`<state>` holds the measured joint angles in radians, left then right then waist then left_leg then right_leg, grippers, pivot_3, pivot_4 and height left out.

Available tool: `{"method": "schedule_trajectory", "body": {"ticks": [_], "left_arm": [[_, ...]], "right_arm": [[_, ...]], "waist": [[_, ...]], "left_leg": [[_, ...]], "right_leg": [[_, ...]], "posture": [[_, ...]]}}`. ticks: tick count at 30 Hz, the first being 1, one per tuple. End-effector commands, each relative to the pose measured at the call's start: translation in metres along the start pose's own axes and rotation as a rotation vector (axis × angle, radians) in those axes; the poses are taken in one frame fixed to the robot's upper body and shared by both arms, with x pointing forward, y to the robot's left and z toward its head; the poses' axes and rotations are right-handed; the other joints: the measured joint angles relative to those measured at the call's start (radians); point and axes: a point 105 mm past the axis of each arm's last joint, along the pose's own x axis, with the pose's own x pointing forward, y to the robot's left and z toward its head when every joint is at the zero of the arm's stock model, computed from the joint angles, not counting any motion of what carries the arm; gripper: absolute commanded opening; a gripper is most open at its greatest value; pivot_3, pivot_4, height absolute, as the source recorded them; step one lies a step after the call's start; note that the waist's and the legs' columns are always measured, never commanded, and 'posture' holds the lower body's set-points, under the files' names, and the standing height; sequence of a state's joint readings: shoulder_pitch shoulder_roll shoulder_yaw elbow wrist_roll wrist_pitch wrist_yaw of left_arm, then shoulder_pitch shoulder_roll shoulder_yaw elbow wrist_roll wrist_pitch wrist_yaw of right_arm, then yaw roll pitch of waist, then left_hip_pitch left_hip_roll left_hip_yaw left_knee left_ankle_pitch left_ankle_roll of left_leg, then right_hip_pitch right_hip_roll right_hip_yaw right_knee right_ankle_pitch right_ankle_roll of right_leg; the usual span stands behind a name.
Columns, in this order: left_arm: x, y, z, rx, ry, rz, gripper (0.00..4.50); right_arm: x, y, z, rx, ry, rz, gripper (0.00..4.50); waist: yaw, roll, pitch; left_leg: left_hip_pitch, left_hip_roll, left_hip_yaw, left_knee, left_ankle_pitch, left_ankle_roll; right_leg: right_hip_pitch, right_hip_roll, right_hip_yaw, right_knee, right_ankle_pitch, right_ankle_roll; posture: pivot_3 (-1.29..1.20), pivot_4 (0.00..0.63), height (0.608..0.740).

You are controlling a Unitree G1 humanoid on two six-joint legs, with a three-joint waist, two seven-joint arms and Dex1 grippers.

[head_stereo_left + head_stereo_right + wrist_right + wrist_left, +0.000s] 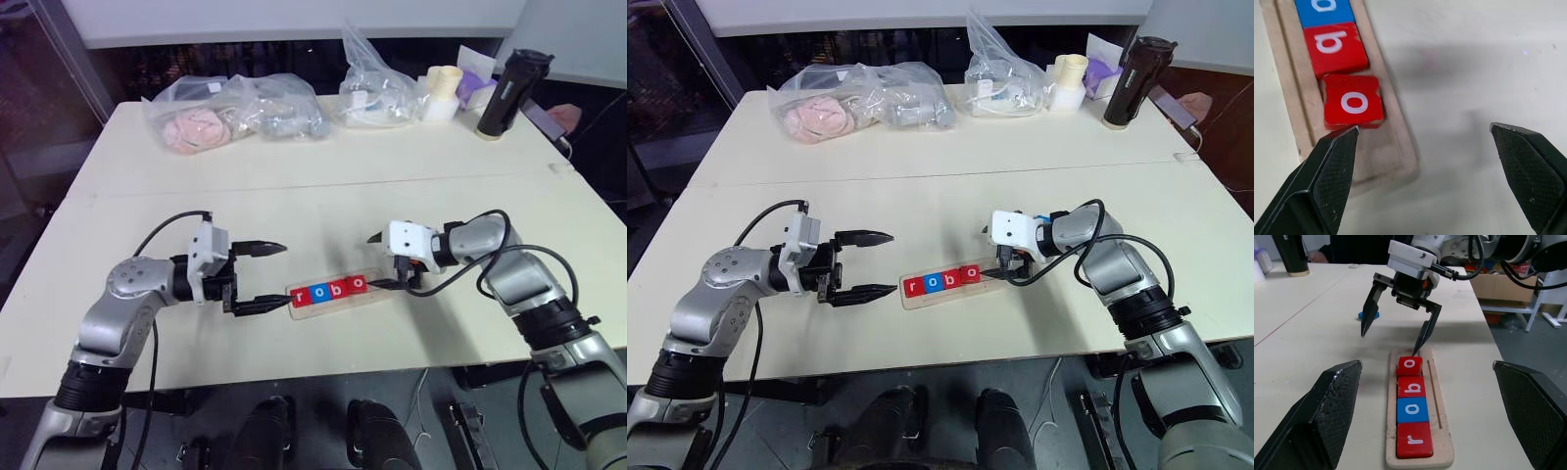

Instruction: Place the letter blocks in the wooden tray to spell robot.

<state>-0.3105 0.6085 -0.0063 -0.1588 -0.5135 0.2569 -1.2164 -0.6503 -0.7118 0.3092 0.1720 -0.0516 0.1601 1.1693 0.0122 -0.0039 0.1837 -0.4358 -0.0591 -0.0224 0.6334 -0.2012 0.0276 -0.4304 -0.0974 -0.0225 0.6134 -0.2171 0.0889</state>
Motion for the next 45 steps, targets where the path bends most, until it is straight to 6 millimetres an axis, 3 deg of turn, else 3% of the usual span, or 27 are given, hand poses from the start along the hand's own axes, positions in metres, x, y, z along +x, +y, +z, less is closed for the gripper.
{"method": "schedule_trajectory", "body": {"ticks": [1, 19, 31, 36, 41, 45], "left_arm": [[0.0, 0.0, 0.008, 0.034, -0.015, 0.002, 4.5], [0.001, 0.002, 0.008, 0.035, -0.021, 0.0, 4.5], [0.005, 0.002, 0.007, 0.032, -0.029, -0.004, 4.5], [0.004, 0.002, 0.008, 0.036, -0.03, 0.001, 4.5], [0.003, 0.003, 0.008, 0.04, -0.028, 0.012, 4.5], [0.003, 0.002, 0.007, 0.037, -0.029, 0.012, 4.5]], "right_arm": [[0.0, -0.006, 0.01, -0.036, -0.026, -0.017, 4.42], [0.002, 0.021, 0.014, -0.022, -0.036, 0.043, 4.42], [-0.016, -0.016, 0.008, -0.057, 0.009, -0.11, 4.42], [-0.037, -0.043, 0.002, -0.018, 0.057, -0.249, 4.42], [-0.062, -0.085, -0.016, 0.273, 0.111, -0.654, 4.42], [-0.066, -0.087, -0.028, 0.615, 0.117, -0.865, 4.42]], "waist": [[0.0, 0.0, 0.0], [-0.001, 0.0, 0.0], [0.0, 0.0, 0.0], [0.0, 0.0, 0.0], [0.0, 0.0, 0.0], [-0.001, 0.0, 0.0]], "left_leg": [[0.0, 0.0, 0.0, 0.0, 0.0, 0.0], [0.0, 0.0, 0.0, 0.0, 0.0, 0.0], [0.0, 0.0, 0.0, 0.0, 0.0, -0.001], [0.0, 0.0, 0.0, 0.0, 0.001, -0.001], [0.0, 0.0, 0.0, 0.0, 0.001, -0.001], [0.0, 0.0, 0.0, -0.002, 0.001, -0.002]], "right_leg": [[0.0, 0.0, 0.0, 0.0, 0.0, 0.0], [0.0, 0.0, -0.001, 0.001, 0.0, 0.0], [0.0, 0.0, -0.001, 0.001, 0.0, 0.0], [0.0, 0.0, -0.001, 0.001, 0.0, 0.0], [0.0, 0.0, 0.0, 0.001, 0.0, 0.0], [-0.001, 0.0, 0.001, 0.001, 0.0, -0.001]], "posture": [[0.0, 0.15, 0.738], [0.0, 0.15, 0.738], [0.0, 0.15, 0.738], [0.0, 0.15, 0.738], [0.0, 0.15, 0.738], [0.0, 0.15, 0.738]]}}
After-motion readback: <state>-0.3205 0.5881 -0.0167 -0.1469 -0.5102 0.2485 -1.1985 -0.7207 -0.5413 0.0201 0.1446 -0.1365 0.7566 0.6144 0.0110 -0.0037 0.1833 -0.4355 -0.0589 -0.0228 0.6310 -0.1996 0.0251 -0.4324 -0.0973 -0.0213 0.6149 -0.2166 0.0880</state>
